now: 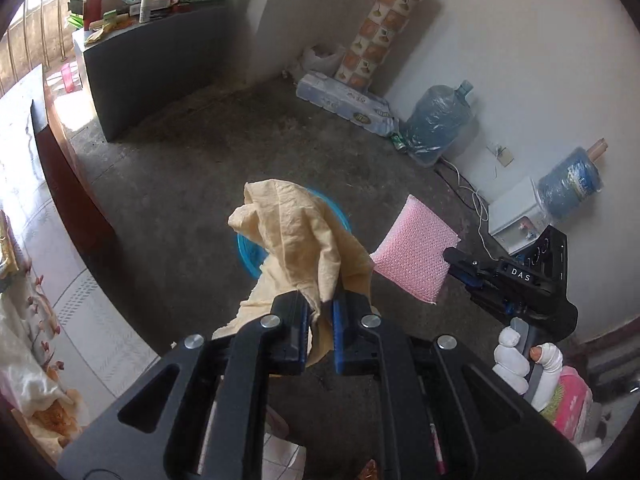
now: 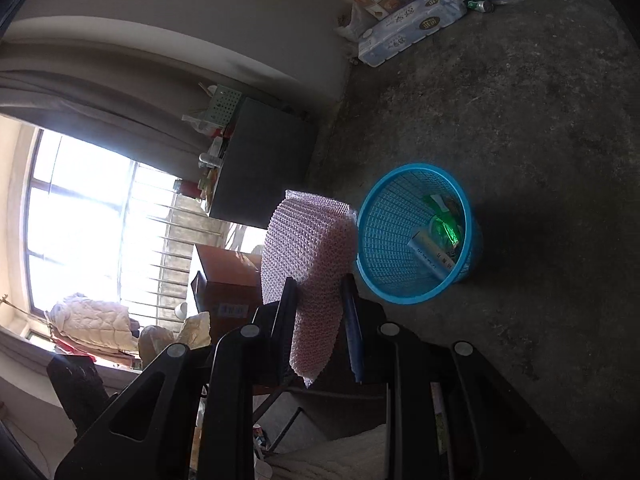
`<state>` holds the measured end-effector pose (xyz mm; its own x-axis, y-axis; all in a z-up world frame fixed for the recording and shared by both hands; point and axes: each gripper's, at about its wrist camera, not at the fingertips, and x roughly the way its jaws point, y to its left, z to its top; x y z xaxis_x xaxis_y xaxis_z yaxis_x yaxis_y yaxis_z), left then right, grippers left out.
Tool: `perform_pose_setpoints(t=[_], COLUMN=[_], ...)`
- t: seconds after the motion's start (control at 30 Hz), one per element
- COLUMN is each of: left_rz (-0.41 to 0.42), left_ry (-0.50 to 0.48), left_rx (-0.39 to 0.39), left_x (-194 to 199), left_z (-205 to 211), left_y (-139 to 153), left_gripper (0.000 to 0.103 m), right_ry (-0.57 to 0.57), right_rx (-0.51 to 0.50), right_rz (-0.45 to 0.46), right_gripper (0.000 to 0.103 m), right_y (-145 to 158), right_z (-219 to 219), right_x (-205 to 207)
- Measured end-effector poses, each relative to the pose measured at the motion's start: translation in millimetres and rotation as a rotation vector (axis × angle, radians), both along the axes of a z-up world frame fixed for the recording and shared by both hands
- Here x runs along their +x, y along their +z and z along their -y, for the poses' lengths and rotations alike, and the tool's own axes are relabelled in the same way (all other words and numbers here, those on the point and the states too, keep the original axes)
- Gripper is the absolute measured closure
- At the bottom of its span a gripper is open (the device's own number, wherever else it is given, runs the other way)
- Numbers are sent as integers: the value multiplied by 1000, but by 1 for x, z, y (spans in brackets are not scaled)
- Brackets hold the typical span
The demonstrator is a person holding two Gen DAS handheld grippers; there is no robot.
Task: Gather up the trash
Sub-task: 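Carry the beige cloth and pink scrubber over the blue wastebasket with both tools, then open both tools to drop the cloth and scrubber into the wastebasket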
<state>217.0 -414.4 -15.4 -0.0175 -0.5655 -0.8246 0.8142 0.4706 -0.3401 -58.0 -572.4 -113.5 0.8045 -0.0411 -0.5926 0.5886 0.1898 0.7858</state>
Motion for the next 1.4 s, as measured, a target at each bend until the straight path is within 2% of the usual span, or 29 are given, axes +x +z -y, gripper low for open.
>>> perform_pose_setpoints(t=[0.13, 0.27, 0.3, 0.33, 0.4, 0.43, 0.57, 0.67, 0.8, 0.93, 1.03, 1.1, 1.13, 1.2, 1.33, 1.4], left_rz=[-39, -69, -82, -99, -105, -98, -173, -167, -149, -118, -72, -57, -52, -37, 22, 57], left_ry=[-52, -72, -65, -54, -16, 5, 62, 50, 42, 28, 24, 22, 28, 60, 178, 271], left_rx=[138, 233, 243, 249, 262, 271, 265, 234, 181, 102, 30, -20, -42, -95, -154, -162], left_x=[12, 26, 31, 36, 47, 50, 59, 56, 52, 43, 29, 16, 9, -5, -25, -30], left_z=[75, 126, 137, 145, 159, 163, 164, 153, 144, 119, 85, 56, 38, -3, -97, -147], left_y=[-59, -112, -123, -134, -152, -159, -172, -162, -133, -82, -36, -10, 1, 20, 41, 46], left_gripper=[95, 94, 87, 69, 49, 47, 45, 43, 42, 40, 36, 35, 31, 26, 25, 24], right_ry=[-1, 2, -5, 1, 28, 19, -2, -11, -35, -45, -32, -14, -5, 24, 121, 174], right_rx=[60, 88, 98, 106, 100, 97, 124, 120, 122, 96, 33, -22, -47, -79, -118, -153], right_rz=[-71, -126, -143, -149, -205, -246, -259, -250, -238, -205, -169, -143, -132, -106, -73, -61], right_gripper=[80, 79, 76, 76, 66, 60, 60, 60, 59, 59, 50, 47, 43, 41, 41, 40], right_y=[-46, -83, -94, -104, -124, -133, -153, -152, -145, -118, -87, -66, -57, -39, -8, 9], right_z=[27, 58, 66, 74, 84, 88, 94, 88, 83, 73, 63, 54, 49, 37, 9, -8], right_x=[25, 63, 72, 82, 100, 104, 99, 83, 54, 23, 6, -4, -8, -14, -8, -1])
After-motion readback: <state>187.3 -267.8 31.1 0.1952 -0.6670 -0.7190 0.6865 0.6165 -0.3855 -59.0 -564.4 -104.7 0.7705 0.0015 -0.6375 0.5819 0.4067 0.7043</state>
